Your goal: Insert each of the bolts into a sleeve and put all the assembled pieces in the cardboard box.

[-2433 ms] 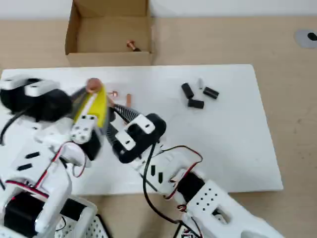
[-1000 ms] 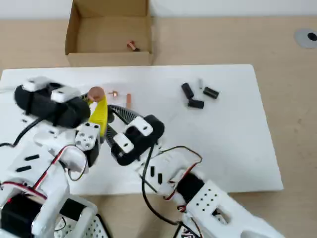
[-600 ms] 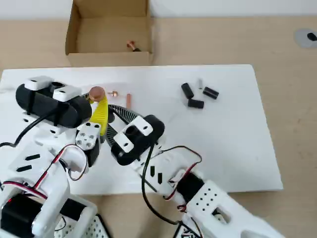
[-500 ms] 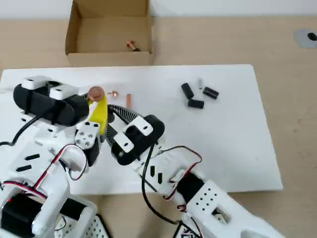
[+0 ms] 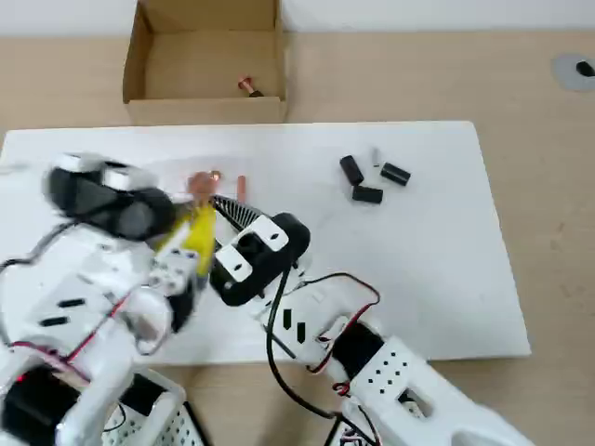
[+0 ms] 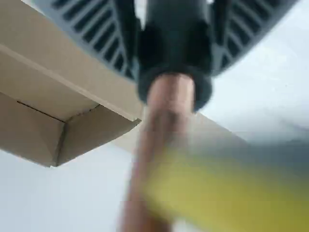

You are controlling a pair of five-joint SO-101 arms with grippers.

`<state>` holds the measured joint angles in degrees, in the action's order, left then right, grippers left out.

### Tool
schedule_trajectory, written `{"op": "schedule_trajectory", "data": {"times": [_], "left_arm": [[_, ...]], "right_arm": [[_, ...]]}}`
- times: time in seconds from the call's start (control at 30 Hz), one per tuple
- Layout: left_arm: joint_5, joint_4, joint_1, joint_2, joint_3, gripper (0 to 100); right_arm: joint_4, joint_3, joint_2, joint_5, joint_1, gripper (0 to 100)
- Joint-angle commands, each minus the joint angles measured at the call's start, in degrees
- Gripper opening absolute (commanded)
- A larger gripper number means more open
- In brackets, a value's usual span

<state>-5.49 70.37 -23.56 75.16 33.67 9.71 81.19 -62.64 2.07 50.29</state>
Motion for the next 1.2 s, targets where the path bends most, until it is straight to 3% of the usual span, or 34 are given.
{"op": "schedule_trajectory", "data": {"times": [0.0, 0.23, 0.4, 0.6, 0.7, 0.87, 1.17], "left_arm": [[0.62, 0.35, 0.09, 0.04, -1.49, 11], [0.44, 4.04, 1.67, -1.36, -2.37, 15], [0.26, 11.78, 1.85, -7.52, -10.90, 17], [-8.26, 25.49, 11.34, -20.00, -28.31, 17], [-12.40, 28.04, 17.14, -23.16, -33.14, 16], [-12.84, 28.31, 21.54, -22.99, -32.97, 9], [-12.92, 28.31, 23.82, -13.85, -20.13, 3]], "right_arm": [[1.41, -2.15, -1.63, -0.35, 0.40, 0.9], [1.32, -2.33, -1.63, -0.26, 0.40, 0.9], [0.97, -3.47, -1.27, 1.76, -1.27, 0.9], [-13.80, -16.13, 1.27, 9.76, -8.40, 0.9], [-18.46, -24.66, 8.31, 10.46, -11.56, 0.9], [-19.25, -39.34, 24.31, 9.49, -15.52, 0.9], [-19.25, -63.16, 52.79, 7.47, -20.53, 0.9]]}}
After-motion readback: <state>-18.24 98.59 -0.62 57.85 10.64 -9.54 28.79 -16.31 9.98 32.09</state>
